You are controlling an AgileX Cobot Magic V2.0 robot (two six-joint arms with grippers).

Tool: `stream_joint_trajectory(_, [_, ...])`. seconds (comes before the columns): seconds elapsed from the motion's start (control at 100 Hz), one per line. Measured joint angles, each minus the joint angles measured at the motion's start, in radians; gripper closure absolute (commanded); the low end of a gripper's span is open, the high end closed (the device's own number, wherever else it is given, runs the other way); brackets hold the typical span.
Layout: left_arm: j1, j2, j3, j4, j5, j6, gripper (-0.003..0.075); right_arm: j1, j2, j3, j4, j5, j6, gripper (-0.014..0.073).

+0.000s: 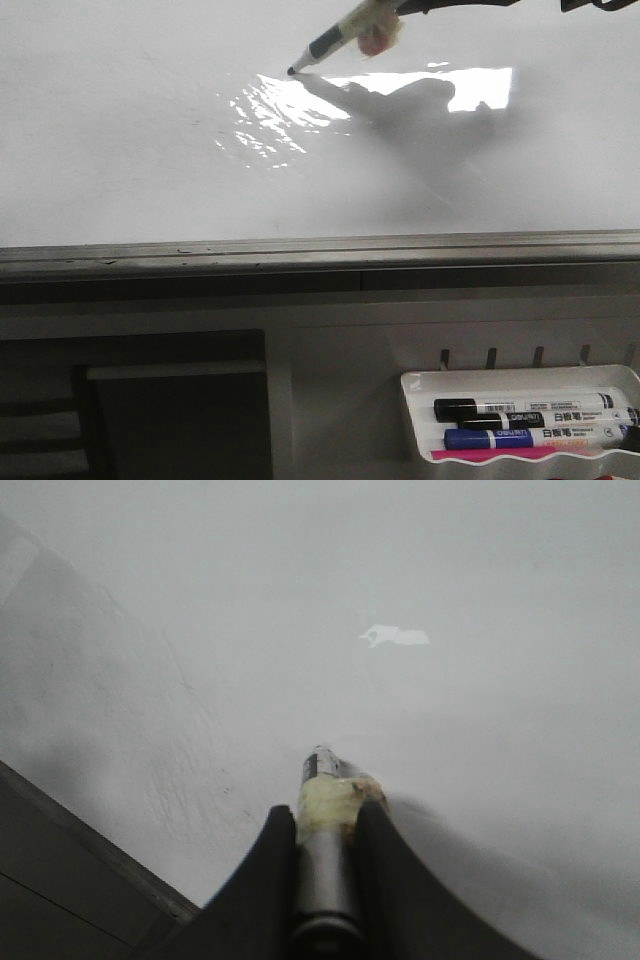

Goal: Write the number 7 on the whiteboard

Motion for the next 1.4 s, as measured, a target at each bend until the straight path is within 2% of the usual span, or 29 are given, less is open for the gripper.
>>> stream_joint_trajectory(0.52, [0.000,0.000,0.000,0.000,-0.002,0.000,0.0177,0.006,-0.142,0.095,-0.005,-0.195,0.000,0.0655])
stream_joint_trajectory(0.79, [0.000,0.000,0.000,-0.003,-0.004,0.000,0.0177,0.006,-0.145,0.114,-0.005,-0.189,0.000,0.0655])
stream_joint_trajectory(1.18, [0.000,0.000,0.000,-0.004,-0.004,0.000,0.0177,0.006,-0.156,0.258,-0.008,-0.068,0.028,0.0655])
stream_joint_trajectory(1.4, [0.000,0.000,0.000,-0.004,-0.004,0.000,0.0177,0.002,-0.293,0.267,-0.022,-0.024,0.054,0.0655])
